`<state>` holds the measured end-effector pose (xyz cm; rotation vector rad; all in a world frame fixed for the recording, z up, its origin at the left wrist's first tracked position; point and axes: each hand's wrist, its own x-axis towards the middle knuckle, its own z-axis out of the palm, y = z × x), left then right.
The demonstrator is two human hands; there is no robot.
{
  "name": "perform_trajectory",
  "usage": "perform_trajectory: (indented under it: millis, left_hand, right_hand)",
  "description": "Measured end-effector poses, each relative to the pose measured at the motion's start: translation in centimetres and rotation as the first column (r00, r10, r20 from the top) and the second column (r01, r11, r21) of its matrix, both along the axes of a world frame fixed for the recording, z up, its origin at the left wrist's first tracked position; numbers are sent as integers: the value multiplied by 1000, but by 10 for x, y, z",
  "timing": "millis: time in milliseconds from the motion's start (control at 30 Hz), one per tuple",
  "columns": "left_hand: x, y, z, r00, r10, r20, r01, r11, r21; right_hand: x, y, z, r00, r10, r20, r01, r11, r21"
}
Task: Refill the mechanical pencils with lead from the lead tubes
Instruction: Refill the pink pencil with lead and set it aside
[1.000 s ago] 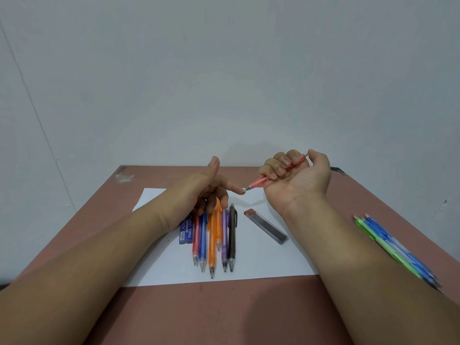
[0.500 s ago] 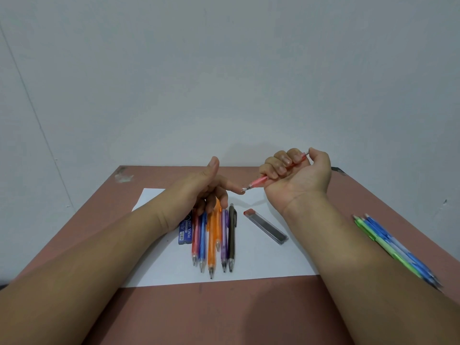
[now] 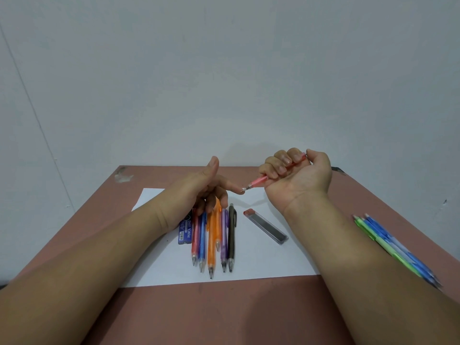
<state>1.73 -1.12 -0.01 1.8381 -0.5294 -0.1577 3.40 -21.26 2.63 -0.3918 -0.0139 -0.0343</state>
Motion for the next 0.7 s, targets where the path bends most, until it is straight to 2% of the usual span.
perform_trajectory:
  millis: [700]
  left_hand:
    - [-2, 0, 1, 1000, -5, 8, 5, 1000, 1]
  right_hand:
    - [2, 0, -1, 1000, 8, -18, -8, 1000, -11]
